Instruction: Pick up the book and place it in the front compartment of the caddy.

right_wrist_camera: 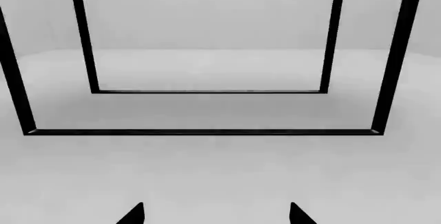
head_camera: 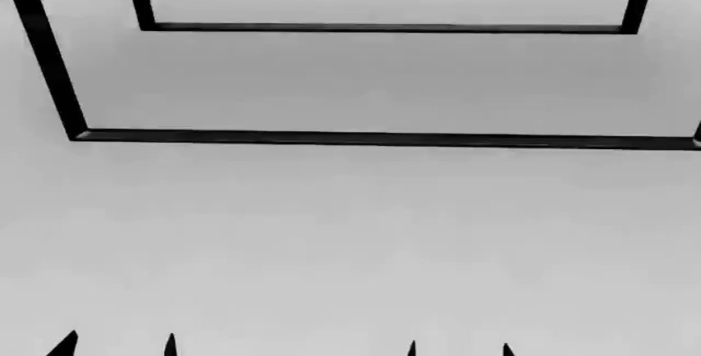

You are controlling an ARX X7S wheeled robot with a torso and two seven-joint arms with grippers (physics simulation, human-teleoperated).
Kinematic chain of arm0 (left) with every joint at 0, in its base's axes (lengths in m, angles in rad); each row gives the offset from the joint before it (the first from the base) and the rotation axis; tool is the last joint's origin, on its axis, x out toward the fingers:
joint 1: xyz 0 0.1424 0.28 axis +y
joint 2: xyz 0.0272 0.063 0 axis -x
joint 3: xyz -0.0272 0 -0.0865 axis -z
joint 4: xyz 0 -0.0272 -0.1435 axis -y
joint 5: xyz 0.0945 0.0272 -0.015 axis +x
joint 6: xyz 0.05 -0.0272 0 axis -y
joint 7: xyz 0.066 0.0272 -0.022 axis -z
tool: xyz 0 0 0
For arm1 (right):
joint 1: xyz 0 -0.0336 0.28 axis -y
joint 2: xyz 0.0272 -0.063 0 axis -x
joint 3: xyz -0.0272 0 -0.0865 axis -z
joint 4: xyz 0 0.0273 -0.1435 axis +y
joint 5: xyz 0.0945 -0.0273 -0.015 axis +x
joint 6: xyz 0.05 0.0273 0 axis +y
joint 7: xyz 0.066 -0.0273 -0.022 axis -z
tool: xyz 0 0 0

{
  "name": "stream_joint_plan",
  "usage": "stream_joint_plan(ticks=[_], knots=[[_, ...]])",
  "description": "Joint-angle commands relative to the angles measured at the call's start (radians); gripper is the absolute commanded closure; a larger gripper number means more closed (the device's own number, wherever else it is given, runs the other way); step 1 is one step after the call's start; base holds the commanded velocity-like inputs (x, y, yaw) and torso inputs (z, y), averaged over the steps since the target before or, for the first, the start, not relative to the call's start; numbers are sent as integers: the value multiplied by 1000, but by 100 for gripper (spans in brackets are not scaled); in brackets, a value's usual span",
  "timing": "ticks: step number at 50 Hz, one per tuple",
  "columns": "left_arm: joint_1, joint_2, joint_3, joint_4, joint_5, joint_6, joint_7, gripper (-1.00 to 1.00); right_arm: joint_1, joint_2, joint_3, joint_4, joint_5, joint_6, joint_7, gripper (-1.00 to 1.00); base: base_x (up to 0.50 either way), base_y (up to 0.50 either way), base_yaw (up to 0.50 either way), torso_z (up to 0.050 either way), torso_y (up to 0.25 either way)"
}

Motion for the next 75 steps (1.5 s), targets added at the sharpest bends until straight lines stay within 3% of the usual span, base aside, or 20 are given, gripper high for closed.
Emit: stream_joint_plan(ticks=[1, 13, 24, 29, 36, 42, 44, 46, 47, 49, 50, 51, 55, 58, 60, 62, 66, 71, 75], knots=[[0, -10, 0, 0, 0, 0, -11, -100, -1, 29, -37, -2, 0, 0, 38, -100, 0, 0, 0, 0, 0], [0, -46, 56, 5, -36, -2, -55, -100, 0, 52, -52, -23, 87, -4, 50, -100, 0, 0, 0, 0, 0], [4, -76, 52, 214, -89, -121, -81, -100, -2, 95, -49, -233, 63, 140, 113, -100, 0, 0, 0, 0, 0], [-21, -99, 32, 397, -126, -255, -94, -100, 23, 120, -21, -444, 66, 313, 149, -100, 0, 0, 0, 0, 0], [-112, -143, -7, 701, -181, -546, -134, -100, 74, 154, 27, -761, 72, 602, 196, -100, 0, 0, 0, 0, 0], [-135, -166, -104, 1029, -267, -849, -196, -100, 128, 215, 47, -1047, 91, 894, 249, -100, 0, 0, 0, 0, 0], [-130, -329, -88, 1047, -469, -793, -416, -100, 130, 416, 23, -1047, 344, 851, 495, -100, 0, 0, 0, 0, 0], [-143, -629, 77, 1047, -769, -517, -716, -100, 190, 716, -120, -1047, 644, 678, 795, -100, 0, 0, 0, 0, 0], [-169, -779, 207, 1047, -841, -367, -866, -100, 236, 866, -202, -1047, 794, 608, 945, -100, 0, 0, 0, 0, 0], [-326, -1079, 507, 1047, -817, -67, -1166, -100, 336, 1058, -398, -1047, 883, 438, 1245, -100, 0, 0, 0, 0, 0], [-443, -1229, 657, 1047, -796, 67, -1316, -100, 409, 1126, -509, -1047, 894, 369, 1314, -100, 0, 0, 0, 0, 0], [-562, -1366, 807, 1047, -764, 121, -1388, -100, 481, 1169, -614, -1047, 891, 323, 1357, -100, 0, 0, 0, 0, 0], [-1061, -1440, 1407, 1047, -720, 221, -1474, -100, 900, 1273, -1115, -1047, 897, 186, 1492, -100, 0, 0, 0, 0, 0], [-1497, -1412, 1857, 1047, -671, 276, -1564, -100, 1206, 1299, -1478, -1047, 885, 90, 1570, -100, 0, 0, 0, 0, 0], [-1757, -1431, 2157, 1047, -661, 328, -1570, -100, 1275, 1321, -1560, -1047, 873, 56, 1570, -100, 0, 0, 0, 0, 0], [-1903, -1439, 2398, 1047, -656, 352, -1571, -100, 1302, 1329, -1588, -1047, 874, 44, 1570, -100, 0, 174, 0, 0, 0], [-2008, -1448, 2519, 1047, -652, 369, -1571, -100, 1291, 1323, -1578, -1047, 879, 49, 1571, -100, 0, 201, 0, 0, 0], [-1976, -1443, 2476, 1047, -660, 372, -1571, -100, 1263, 1317, -1544, -1047, 883, 45, 1571, -100, 67, 282, 0, 0, 0], [-1868, -1447, 2375, 1047, -657, 365, -1571, -100, 1235, 1302, -1502, -1047, 891, 65, 1571, -100, 94, 281, 0, 0, 0]])
